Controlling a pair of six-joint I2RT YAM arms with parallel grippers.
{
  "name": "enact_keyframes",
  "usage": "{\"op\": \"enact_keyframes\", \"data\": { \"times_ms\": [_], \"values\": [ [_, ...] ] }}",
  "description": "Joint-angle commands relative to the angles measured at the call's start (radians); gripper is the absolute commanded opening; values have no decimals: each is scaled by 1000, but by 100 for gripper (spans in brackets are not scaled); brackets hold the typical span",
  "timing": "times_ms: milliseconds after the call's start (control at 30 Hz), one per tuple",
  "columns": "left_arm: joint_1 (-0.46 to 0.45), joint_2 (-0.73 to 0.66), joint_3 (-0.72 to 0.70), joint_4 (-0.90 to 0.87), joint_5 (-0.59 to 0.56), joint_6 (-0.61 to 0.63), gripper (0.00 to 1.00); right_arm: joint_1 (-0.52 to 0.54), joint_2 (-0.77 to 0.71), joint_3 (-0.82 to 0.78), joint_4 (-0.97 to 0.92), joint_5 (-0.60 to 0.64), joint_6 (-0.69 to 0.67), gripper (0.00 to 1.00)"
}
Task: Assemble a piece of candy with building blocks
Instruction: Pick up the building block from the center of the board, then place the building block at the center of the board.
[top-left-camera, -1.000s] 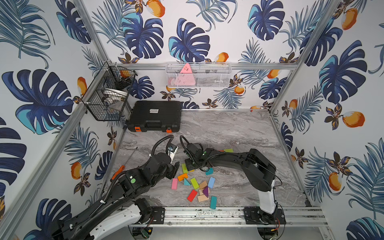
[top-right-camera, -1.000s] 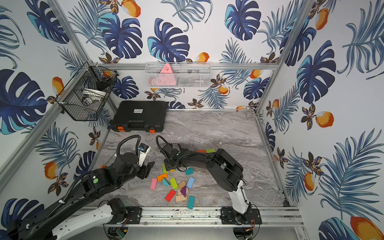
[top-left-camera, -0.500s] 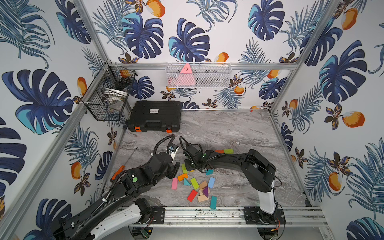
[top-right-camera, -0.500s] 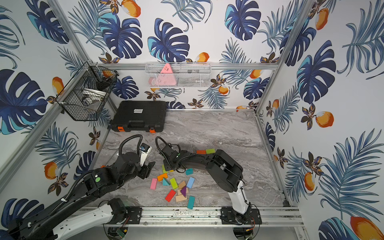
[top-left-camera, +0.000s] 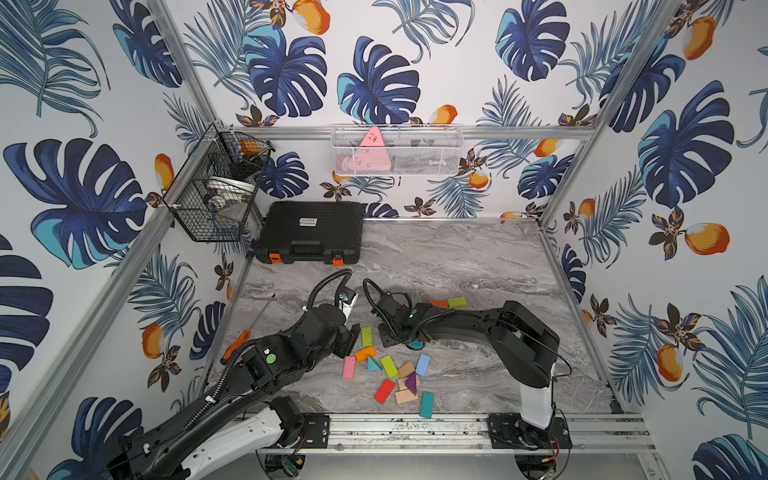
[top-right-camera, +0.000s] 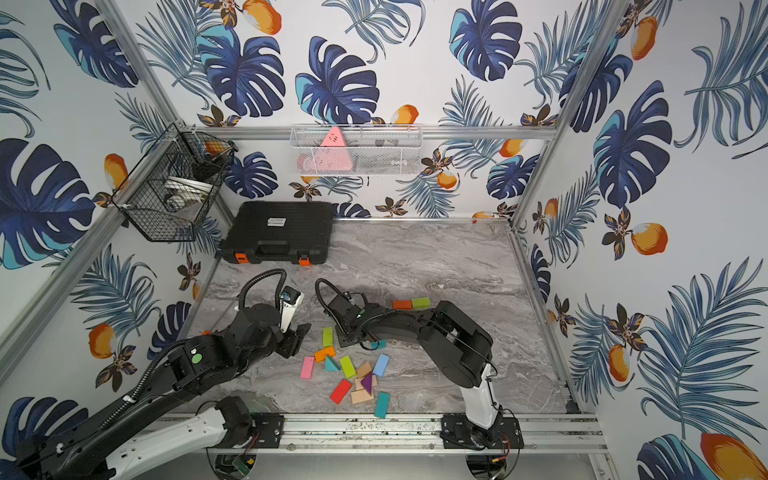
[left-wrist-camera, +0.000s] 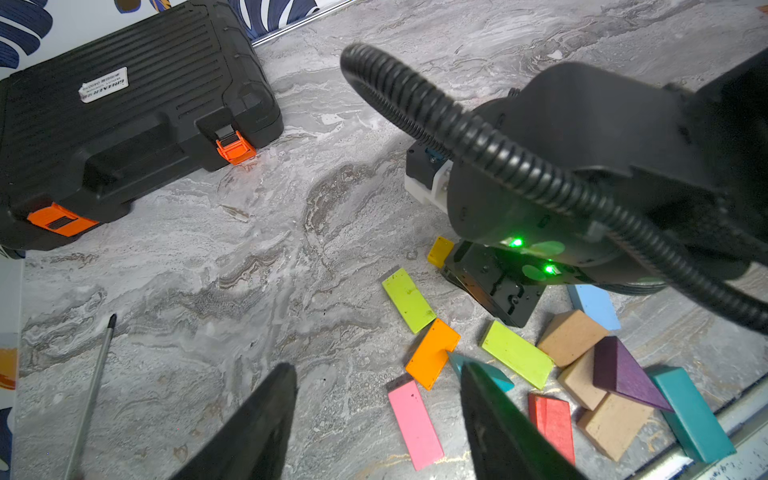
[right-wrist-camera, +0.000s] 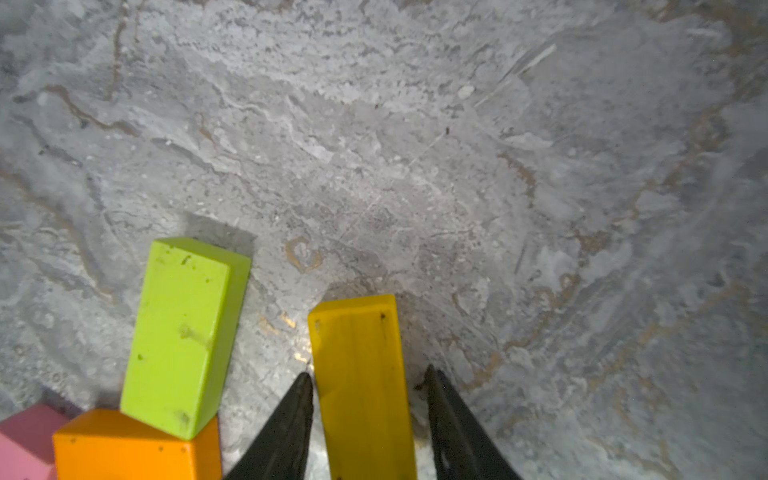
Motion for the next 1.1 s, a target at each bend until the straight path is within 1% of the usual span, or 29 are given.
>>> {"op": "enact_keyframes", "data": {
  "times_ms": [0, 67, 267, 467, 567, 733, 833, 933, 1067],
  "values": [
    [1, 0, 9, -9, -2, -10, 67, 2, 14, 1, -58, 0, -1, 46],
    [1, -2, 9, -9, -3, -11, 67, 2, 17, 5, -65, 2, -7, 45],
    [4, 0, 9, -9, -5, -11, 67, 4, 36, 26, -85, 22, -56, 32],
    [4, -1, 9, -9, -5, -11, 67, -8, 10, 60, -88, 46, -220, 25],
    [4, -7, 8, -7, -4, -11, 67, -55, -51, 75, -95, 14, -300, 22],
    [4, -22, 5, -7, 0, -9, 67, -198, -204, 106, -101, -83, -429, 18],
    [4, -26, 3, -5, 8, -7, 67, -267, -297, 101, -116, -148, -566, 18],
    [4, -30, 2, -6, 23, -5, 67, -302, -396, 36, -125, -133, -703, 17],
    [5, -28, 0, 1, 38, 1, 67, -335, -500, -98, -140, -193, -911, 18]
  ]
}}
